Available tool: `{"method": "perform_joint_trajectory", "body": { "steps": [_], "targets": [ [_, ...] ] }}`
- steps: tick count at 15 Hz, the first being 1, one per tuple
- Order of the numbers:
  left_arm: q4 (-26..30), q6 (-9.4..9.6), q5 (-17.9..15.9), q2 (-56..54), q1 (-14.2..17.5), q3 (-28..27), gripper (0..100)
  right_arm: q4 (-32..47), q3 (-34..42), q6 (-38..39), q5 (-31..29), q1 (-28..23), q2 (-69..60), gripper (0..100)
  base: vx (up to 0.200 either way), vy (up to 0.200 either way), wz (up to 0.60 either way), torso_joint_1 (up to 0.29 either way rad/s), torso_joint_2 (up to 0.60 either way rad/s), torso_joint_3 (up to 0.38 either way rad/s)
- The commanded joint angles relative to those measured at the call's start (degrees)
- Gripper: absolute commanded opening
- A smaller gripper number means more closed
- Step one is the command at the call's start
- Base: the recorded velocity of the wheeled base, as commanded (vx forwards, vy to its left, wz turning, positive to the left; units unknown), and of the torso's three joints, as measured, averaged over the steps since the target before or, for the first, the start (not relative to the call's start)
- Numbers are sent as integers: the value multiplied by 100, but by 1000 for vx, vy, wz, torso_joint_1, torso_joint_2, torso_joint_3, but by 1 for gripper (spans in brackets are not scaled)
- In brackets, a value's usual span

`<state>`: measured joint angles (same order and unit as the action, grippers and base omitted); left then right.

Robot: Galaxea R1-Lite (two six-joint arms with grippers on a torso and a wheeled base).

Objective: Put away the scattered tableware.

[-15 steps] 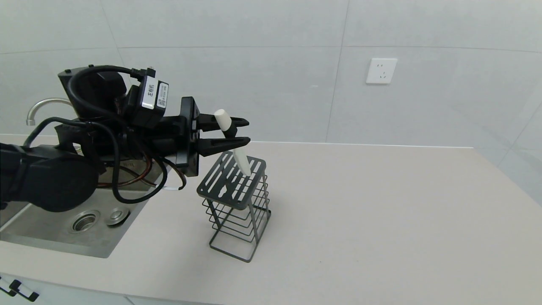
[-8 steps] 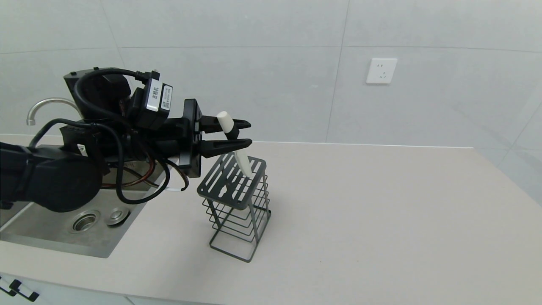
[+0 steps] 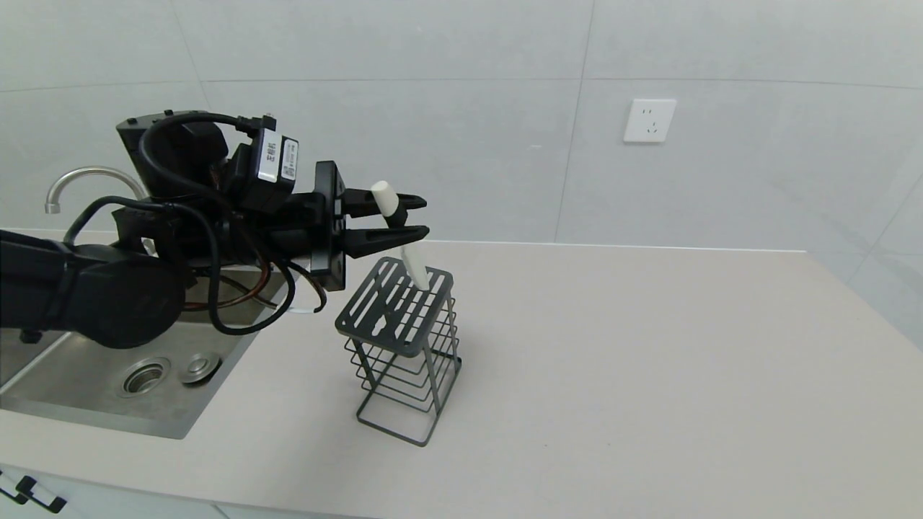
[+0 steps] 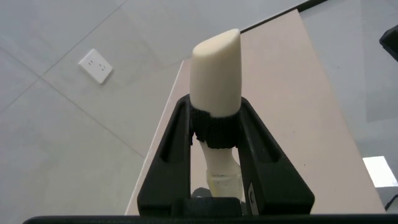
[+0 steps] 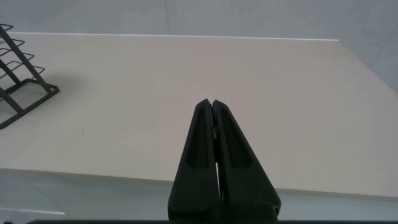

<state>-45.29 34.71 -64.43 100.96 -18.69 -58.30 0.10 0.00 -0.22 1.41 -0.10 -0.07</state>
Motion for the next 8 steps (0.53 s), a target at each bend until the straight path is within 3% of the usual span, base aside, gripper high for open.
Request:
{"method": "perform_joint_trajectory", "body": {
  "steps": [1, 8],
  "targets": [
    [11, 1, -8, 55, -38, -33, 0, -1, 0, -4, 8, 1, 7, 0, 0, 0, 0, 0, 0, 0],
    [11, 10, 0, 64, -21, 134, 0, -1, 0, -4, 8, 1, 7, 0, 0, 0, 0, 0, 0, 0]
  ]
}}
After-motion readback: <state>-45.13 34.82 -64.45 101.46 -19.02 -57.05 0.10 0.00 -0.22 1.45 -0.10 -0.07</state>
